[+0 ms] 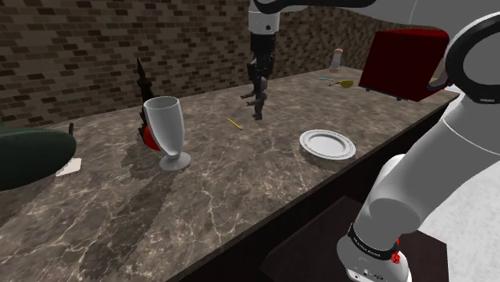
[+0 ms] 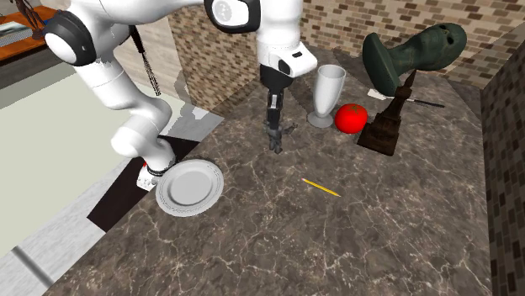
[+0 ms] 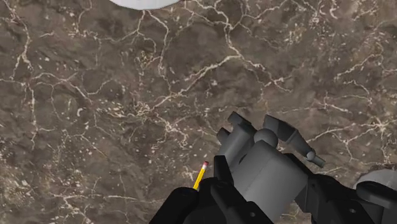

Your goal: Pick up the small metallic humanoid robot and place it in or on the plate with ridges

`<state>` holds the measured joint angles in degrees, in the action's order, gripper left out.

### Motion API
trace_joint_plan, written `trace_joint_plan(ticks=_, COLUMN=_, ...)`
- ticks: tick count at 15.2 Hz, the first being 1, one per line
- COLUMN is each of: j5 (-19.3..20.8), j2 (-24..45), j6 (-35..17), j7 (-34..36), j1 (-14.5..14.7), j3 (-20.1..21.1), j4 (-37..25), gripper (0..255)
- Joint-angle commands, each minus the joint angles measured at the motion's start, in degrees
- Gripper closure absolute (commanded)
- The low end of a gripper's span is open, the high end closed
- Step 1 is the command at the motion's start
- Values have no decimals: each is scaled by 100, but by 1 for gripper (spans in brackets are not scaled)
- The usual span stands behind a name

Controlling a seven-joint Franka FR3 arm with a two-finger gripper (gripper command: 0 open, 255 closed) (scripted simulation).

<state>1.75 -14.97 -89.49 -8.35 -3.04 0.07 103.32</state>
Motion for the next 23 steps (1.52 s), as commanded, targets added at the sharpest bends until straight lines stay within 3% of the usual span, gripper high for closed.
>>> trace_joint_plan(ticks=1, j5=28, j2=-388, j6=42, j7=-172, j1=-64, j3=-109, j4=343, gripper=255)
trace_joint_plan(ticks=10, j5=332, j2=-1827, j6=494, j7=-949, j1=-348, j3=-648, j4=1291, gripper=255)
trace_joint_plan(ticks=21, j5=1011, j2=-3132, j6=1286, j7=-2033, j1=-726, j3=-1428, j4=1682, gripper=255)
trace_joint_plan(ticks=23, j5=1030, j2=-3215, j6=1157, j7=-2018, j1=-738, j3=-1442, j4=1893, gripper=255)
